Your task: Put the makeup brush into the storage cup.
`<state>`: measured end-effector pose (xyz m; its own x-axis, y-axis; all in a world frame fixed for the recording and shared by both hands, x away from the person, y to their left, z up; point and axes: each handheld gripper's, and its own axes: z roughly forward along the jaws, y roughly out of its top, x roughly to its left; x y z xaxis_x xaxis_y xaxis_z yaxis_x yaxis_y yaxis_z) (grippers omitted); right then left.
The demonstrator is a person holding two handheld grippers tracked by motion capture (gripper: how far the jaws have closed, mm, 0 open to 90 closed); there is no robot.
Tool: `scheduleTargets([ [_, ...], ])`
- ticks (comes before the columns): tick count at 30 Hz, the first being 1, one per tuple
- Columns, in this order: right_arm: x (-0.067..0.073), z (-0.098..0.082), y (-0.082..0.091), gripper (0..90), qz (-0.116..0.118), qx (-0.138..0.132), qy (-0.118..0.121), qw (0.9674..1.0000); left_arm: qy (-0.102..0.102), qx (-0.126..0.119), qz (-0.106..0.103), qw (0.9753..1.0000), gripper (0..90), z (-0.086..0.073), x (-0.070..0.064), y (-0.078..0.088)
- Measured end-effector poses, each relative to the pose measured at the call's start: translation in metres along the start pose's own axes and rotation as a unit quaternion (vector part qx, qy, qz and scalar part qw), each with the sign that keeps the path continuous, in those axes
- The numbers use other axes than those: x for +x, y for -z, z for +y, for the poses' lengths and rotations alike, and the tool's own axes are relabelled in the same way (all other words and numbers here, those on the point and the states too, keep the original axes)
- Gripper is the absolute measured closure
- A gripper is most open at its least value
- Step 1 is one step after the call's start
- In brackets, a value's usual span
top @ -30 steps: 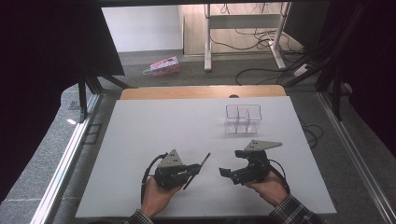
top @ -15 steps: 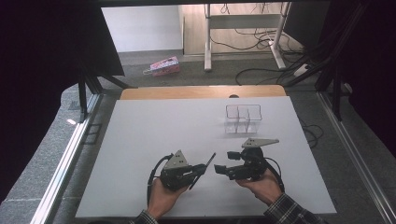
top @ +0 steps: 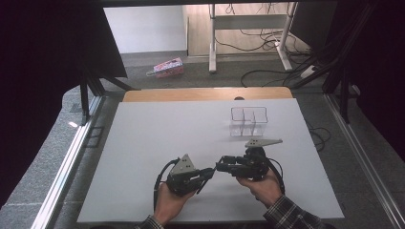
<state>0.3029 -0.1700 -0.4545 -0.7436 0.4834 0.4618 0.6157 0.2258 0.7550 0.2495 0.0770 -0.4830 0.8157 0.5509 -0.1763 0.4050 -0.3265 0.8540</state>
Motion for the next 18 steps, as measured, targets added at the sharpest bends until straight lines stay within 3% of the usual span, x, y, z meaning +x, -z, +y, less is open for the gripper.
scheduleTargets([
  [4, 0.0000, -0.0007, -0.0023, 59.2, 0.006, 0.003, -0.002, 1.0000, 0.001, -0.003, 0.001, 1.0000, 83.8, 0.0003, -0.0007, -0.0012],
  [7, 0.0003, -0.0006, -0.0032, 67.1, 0.007, 0.004, -0.002, 1.0000, 0.001, -0.004, -0.001, 1.0000, 83.7, 0.0007, -0.0015, -0.0019],
  [8, 0.0006, -0.0005, -0.0035, 74.6, 0.006, 0.007, -0.001, 1.0000, 0.001, -0.003, -0.001, 1.0000, 83.6, 0.0006, -0.0014, -0.0024],
  [9, 0.0006, -0.0005, -0.0035, 74.6, 0.006, 0.007, -0.001, 1.0000, 0.000, -0.001, 0.000, 1.0000, 83.6, 0.0003, -0.0013, -0.0030],
  [11, 0.0005, -0.0009, -0.0046, 82.7, 0.027, 0.007, -0.016, 0.9995, -0.002, 0.004, -0.001, 1.0000, 83.2, -0.0007, -0.0011, -0.0050],
  [18, 0.0059, -0.0004, -0.0052, 83.1, 0.008, 0.013, 0.000, 0.9999, -0.005, 0.008, -0.002, 0.9999, 80.5, -0.0006, -0.0008, -0.0054],
])
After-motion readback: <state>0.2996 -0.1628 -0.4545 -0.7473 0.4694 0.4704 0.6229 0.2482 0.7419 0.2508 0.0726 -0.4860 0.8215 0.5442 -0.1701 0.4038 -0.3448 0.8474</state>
